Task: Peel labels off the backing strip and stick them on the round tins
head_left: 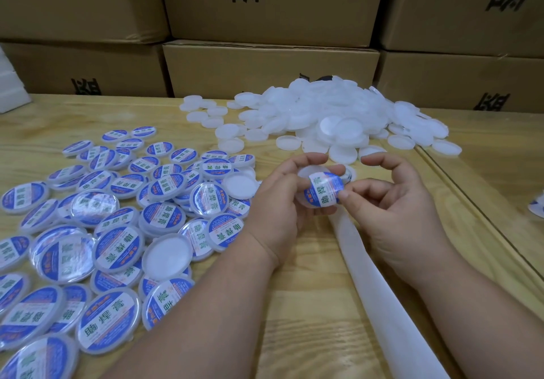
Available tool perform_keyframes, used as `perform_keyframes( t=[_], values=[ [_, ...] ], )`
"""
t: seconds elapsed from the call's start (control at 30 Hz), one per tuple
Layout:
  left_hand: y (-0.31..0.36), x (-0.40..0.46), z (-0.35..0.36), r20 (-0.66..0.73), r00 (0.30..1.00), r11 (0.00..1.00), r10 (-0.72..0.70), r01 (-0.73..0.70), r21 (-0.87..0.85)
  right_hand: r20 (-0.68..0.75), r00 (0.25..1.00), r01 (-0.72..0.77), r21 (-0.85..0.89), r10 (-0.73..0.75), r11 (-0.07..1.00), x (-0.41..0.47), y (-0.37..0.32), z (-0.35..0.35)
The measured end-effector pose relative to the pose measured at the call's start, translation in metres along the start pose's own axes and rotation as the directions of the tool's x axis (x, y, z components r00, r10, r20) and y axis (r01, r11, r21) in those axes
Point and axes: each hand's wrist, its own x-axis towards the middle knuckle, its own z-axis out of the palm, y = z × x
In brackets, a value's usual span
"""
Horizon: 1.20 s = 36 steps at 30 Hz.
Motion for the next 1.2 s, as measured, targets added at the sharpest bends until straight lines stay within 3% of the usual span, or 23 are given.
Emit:
perform_keyframes(
  t=[0.57, 0.93, 1.2],
  values=[
    [-0.0030, -0.0035, 0.0023, 0.020, 0.999, 0.997, 0.036, -0.037, 0.069, 0.000, 1.000, -0.011, -0.033, 0.011, 0.999, 0.0020, 0.0038, 0.0001],
    [-0.0079, -0.0018, -0.0005, -0.003, 0.997, 0.960, 0.083, -0.079, 0.267, -0.008, 0.999, -0.034, -0.015, 0.034, 0.999, -0.0016, -0.0005, 0.0009],
    [-0.0090, 0.0007, -0.0052, -0.015, 0.991, 0.954, 0.133, -0.124, 0.273, -0.108, 0.992, -0.076, -0.060, 0.070, 0.995, -0.0004, 0.0016, -0.0036]
  ],
)
